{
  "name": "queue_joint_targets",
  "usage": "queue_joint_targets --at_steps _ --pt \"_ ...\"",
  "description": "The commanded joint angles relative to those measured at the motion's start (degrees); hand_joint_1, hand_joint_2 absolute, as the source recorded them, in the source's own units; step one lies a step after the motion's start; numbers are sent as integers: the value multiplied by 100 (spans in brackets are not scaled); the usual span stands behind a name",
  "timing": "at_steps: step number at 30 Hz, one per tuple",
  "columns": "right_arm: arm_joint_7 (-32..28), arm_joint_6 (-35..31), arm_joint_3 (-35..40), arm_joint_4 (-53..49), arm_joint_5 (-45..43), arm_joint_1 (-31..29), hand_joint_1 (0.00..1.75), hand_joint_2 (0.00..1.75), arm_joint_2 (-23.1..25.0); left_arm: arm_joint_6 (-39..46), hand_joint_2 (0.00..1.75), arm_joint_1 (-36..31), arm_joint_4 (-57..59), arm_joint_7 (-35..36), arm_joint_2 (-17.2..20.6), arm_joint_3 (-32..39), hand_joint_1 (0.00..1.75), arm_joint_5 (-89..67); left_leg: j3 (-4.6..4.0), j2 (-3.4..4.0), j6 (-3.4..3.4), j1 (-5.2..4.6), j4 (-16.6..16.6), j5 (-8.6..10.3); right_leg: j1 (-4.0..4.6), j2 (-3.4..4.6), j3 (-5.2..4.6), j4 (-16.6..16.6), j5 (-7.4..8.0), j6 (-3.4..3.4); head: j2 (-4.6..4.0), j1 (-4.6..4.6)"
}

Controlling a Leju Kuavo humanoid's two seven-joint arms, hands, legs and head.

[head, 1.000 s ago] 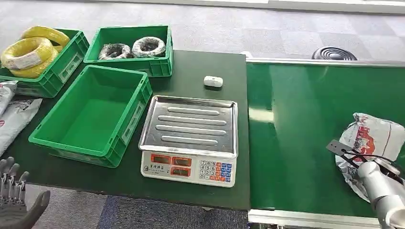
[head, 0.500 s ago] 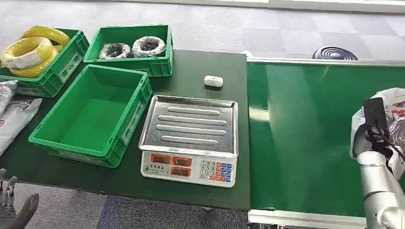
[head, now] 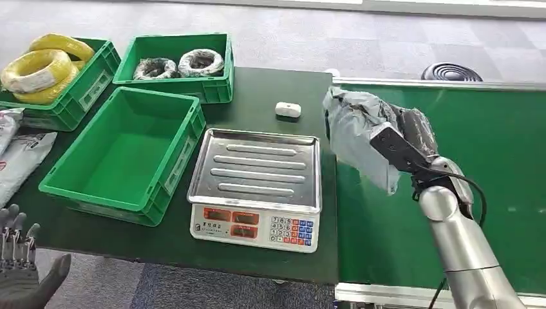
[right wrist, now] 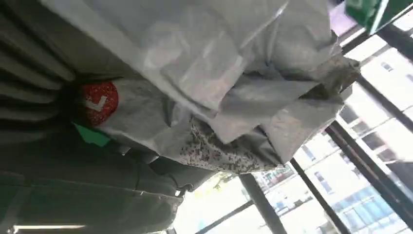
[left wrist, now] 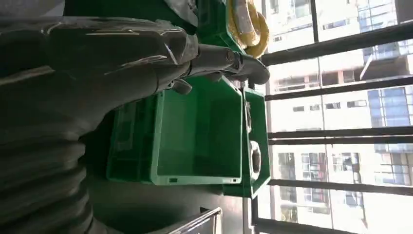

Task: Moved the parcel from conveyor to table for the left to box.

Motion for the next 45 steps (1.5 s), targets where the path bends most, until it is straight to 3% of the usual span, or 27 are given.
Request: queue_joint_targets --at_steps 1,3,5,11,16,17,18,30,35,38,40,45 --pt "-243 2426 2903 -192 723 -1025 175 175 370 137 175 -226 372 25 334 -143 0 -112 8 65 2 -10 -9 -1 -7 55 -19 4 12 -12 0 0" --pt "-43 2392 3085 -63 755 -1083 175 175 489 205 175 -197 175 139 196 -112 0 -125 24 105 -2 -4 -26 1 1 89 -19 -7 24 -28 0 2" --pt "36 2319 3141 17 831 -1142 175 175 501 263 175 -204 59 223 119 -70 0 -134 8 47 0 -4 -3 -2 -2 39 -19 7 7 -15 0 0" --pt "-23 2225 2887 11 748 -1138 175 175 543 320 175 -314 -2 372 97 -47 0 -129 10 43 6 2 -13 6 8 29 -10 -7 12 -19 0 0" --pt "134 2058 2939 -26 898 -1308 175 175 977 451 175 -373 -40 394 93 -72 0 -163 12 50 3 3 -16 7 8 35 -10 -8 14 -25 0 -4" --pt "252 2013 2932 35 942 -1345 17 175 1072 474 175 -358 -67 396 83 -67 0 -159 8 51 0 2 -10 3 7 40 -16 0 11 -21 0 0" --pt "400 1890 2943 135 1042 -1385 0 175 1177 507 175 -324 -111 403 63 -59 0 -153 10 53 -1 3 -10 2 7 42 -16 1 11 -21 0 -4" --pt "360 1673 2819 319 976 -1192 0 175 1295 636 175 -252 -197 316 144 -217 0 -338 14 31 2 7 -12 3 11 22 -1 -8 7 -16 0 -2" --pt "160 1660 2510 184 575 -917 0 175 1268 1099 175 -263 -223 178 581 -912 0 -1211 14 19 0 8 -16 8 13 8 1 -12 7 -20 0 -2" --pt "-67 1734 2164 43 95 -656 0 175 1153 1541 175 -393 -28 179 1182 -1793 0 -1856 9 3 0 7 -11 9 11 -6 1 -8 4 -17 0 -6" --pt "-116 1652 1933 -124 -43 -424 0 175 890 2104 175 -648 318 360 1791 -2677 0 -2385 10 -3 1 8 -14 12 12 -11 2 -12 5 -16 0 -4" --pt "-89 1691 1358 -559 -28 143 0 175 356 2538 175 -1458 962 798 2327 -3778 0 -2780 9 -45 3 7 -12 19 11 -53 12 -16 2 -13 0 -4"
